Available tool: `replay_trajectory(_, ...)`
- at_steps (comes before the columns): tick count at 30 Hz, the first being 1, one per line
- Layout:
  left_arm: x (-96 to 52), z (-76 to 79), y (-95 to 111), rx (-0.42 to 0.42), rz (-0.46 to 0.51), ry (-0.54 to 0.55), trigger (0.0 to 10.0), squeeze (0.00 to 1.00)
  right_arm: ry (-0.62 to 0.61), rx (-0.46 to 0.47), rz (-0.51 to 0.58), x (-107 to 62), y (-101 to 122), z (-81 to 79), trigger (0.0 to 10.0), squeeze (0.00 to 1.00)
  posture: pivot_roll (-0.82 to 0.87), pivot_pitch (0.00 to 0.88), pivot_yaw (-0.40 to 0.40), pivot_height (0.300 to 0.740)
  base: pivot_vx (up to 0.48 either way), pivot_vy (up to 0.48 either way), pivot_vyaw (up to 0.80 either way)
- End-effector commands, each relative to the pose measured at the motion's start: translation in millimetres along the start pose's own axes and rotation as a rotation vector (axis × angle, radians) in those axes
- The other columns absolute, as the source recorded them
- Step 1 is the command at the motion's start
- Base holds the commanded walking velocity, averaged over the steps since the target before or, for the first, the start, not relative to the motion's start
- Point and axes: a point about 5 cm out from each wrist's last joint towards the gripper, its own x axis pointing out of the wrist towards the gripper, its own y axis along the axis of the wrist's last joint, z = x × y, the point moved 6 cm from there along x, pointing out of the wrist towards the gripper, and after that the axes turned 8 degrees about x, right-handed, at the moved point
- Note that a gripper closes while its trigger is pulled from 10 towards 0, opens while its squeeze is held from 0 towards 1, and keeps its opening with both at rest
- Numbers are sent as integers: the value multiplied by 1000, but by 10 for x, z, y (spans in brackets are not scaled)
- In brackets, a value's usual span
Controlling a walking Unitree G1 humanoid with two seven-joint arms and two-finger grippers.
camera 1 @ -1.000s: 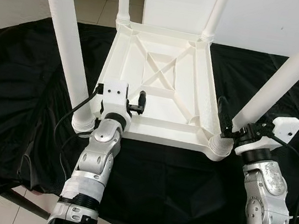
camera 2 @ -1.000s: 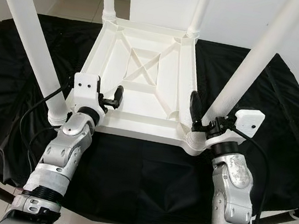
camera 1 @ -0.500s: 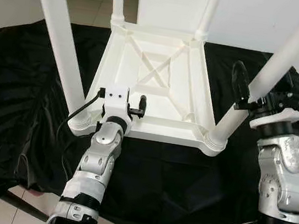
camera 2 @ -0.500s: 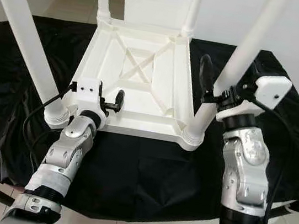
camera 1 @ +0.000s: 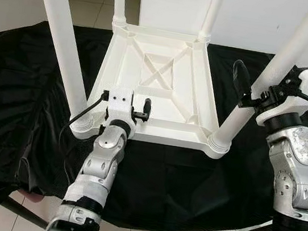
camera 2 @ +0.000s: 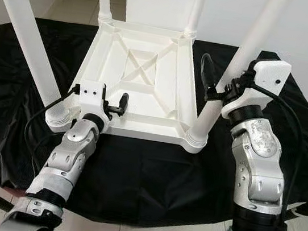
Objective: Building children table
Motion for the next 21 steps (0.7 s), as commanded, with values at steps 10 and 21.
replay_trajectory(10, -27, -264, -160, -12, -31, 195, 10000, 0, 46, -35, 3, 155, 201, -55, 10000, 0, -50, 50, -51, 740, 0, 0, 0)
replay_trajectory(21, -51, -327, -351, -13, -67, 252, 10000, 0, 61, -23, -17, 169, 207, -72, 0, 0, -55, 50, -61, 740, 0, 0, 0)
